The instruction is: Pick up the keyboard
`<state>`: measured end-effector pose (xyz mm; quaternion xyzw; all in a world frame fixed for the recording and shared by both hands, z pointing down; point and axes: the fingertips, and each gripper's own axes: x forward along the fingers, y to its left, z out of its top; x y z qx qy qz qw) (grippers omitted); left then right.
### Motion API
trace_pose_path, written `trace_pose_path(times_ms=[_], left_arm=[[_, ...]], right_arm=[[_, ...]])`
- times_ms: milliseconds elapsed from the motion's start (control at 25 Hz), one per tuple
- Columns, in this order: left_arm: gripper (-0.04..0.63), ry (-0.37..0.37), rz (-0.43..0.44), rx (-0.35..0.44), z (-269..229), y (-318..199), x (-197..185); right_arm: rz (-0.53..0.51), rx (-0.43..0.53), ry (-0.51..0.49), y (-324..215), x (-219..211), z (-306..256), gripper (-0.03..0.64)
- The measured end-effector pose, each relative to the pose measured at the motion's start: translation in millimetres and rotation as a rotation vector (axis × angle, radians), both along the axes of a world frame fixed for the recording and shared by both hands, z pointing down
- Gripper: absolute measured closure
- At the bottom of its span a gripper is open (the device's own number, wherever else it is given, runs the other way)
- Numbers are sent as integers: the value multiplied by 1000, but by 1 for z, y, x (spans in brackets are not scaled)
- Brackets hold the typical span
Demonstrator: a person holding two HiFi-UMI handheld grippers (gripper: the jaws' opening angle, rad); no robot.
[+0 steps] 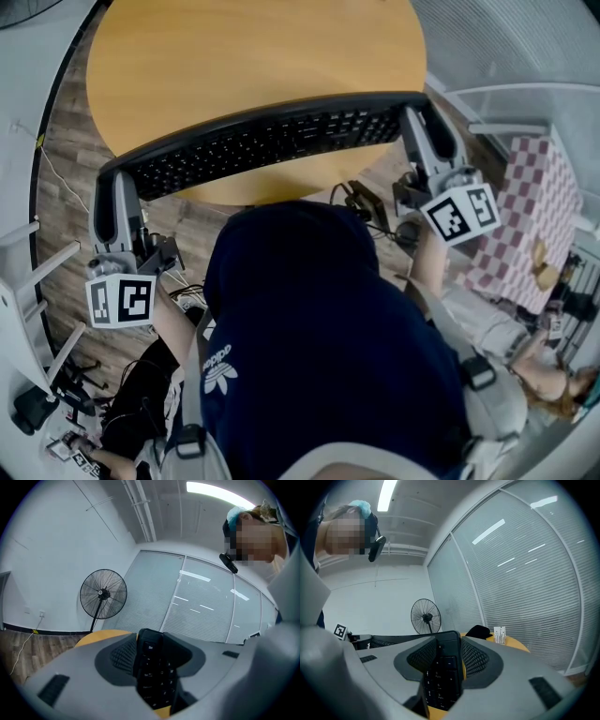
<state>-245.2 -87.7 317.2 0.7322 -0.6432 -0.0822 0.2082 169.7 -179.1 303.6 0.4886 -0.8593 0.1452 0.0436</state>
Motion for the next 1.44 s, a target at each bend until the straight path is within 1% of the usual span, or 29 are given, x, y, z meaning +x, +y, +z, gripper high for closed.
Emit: trace_pose_path(times_ms=[480, 1440], left_arm=[[436, -7, 3, -8, -1, -2, 1], [436, -6, 6, 1, -1, -2, 0]], right_arm=[[5, -7, -12, -1, -1, 0, 468], [9, -2, 3, 0, -1, 0, 468]])
